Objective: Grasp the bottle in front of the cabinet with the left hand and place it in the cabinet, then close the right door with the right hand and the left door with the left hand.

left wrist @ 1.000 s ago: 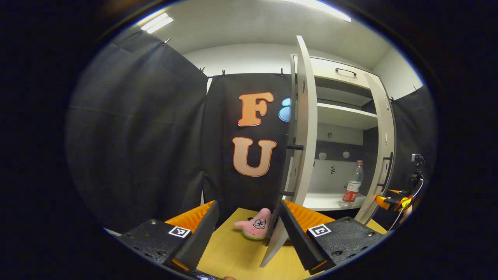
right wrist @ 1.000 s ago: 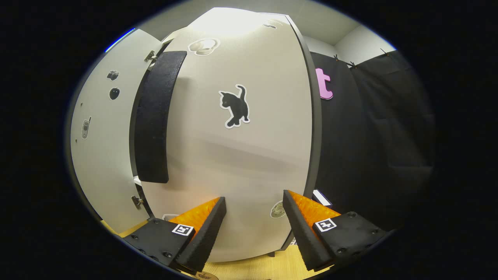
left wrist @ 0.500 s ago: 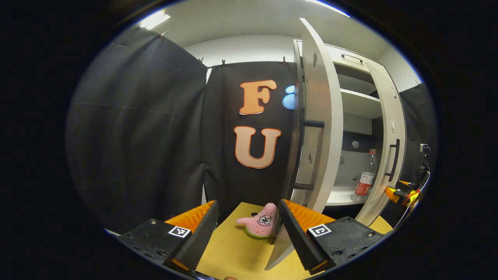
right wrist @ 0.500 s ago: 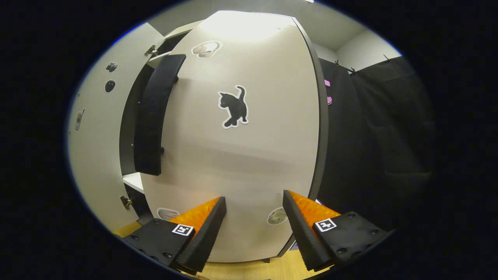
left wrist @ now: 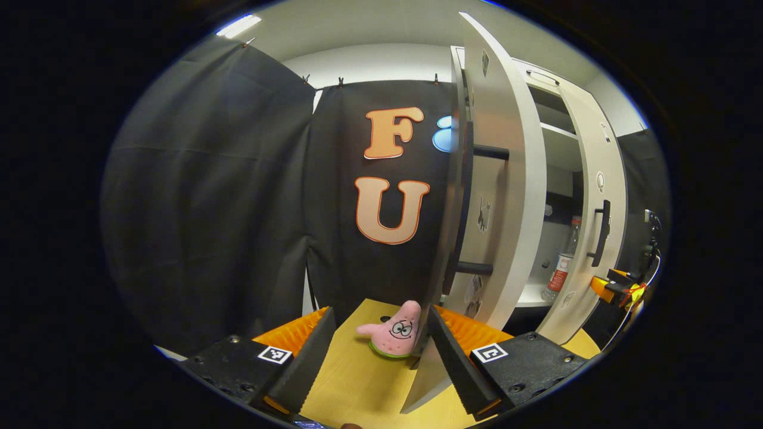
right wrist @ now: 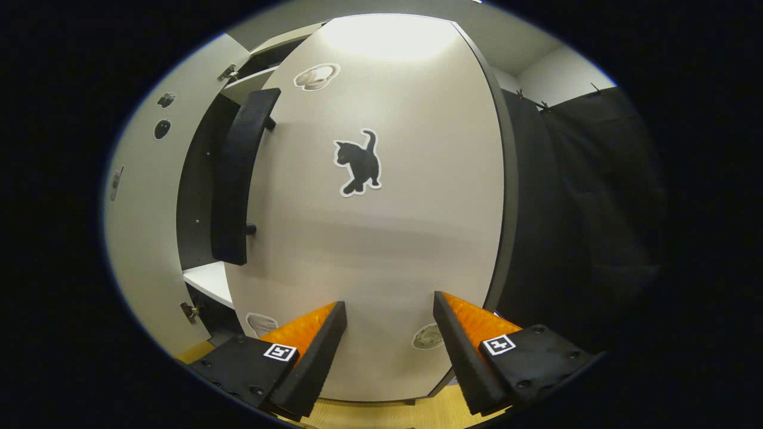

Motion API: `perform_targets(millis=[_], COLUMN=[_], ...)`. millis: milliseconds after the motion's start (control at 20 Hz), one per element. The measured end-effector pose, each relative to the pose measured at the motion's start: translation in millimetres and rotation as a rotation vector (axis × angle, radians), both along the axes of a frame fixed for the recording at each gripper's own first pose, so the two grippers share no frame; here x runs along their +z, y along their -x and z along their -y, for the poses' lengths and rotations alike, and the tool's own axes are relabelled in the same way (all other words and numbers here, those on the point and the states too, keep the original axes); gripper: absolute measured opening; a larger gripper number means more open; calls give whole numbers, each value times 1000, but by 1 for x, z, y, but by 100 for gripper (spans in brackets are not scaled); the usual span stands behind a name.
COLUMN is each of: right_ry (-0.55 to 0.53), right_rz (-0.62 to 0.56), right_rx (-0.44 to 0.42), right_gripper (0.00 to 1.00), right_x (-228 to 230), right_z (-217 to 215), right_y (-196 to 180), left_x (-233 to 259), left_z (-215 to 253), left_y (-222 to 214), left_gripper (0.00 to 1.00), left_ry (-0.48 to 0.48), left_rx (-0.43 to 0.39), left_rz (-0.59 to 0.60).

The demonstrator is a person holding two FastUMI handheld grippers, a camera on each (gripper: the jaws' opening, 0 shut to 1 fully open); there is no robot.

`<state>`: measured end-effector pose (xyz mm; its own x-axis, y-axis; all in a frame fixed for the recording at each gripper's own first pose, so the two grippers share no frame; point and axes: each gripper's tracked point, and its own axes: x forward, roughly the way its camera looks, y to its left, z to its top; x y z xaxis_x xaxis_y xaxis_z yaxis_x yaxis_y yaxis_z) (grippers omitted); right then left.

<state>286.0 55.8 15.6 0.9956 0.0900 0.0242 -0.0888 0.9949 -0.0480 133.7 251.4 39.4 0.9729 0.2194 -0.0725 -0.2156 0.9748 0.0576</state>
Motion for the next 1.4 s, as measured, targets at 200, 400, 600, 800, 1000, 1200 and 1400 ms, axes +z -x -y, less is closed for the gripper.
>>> perform_targets(millis=[200, 400, 600, 800, 1000, 1200, 1400], right_ry=[-9, -43, -64, -56, -47, -41, -40], right_rz=[-8, -64, -49, -27, -9, 22, 49], right_rx=[10, 41, 59, 68, 72, 80, 83], right_gripper=[97, 97, 97, 97, 97, 97, 97], right_x=[0, -11, -1, 13, 27, 41, 52], right_z=[0, -1, 7, 20, 38, 55, 73], right_y=[0, 1, 19, 34, 46, 55, 61], left_x=[-2, -2, -2, -5, -8, -7, -6], left_z=[1, 12, 12, 11, 11, 14, 25], left_y=[0, -3, 0, 2, 1, 2, 2], left_gripper=[95, 90, 92, 92, 94, 92, 92], left_ry=[-22, -55, -65, -6, 49, 28, 8], left_rx=[-7, -28, 2, 4, -1, 9, 15], left_rz=[-12, -30, -33, -14, 9, 13, 14])
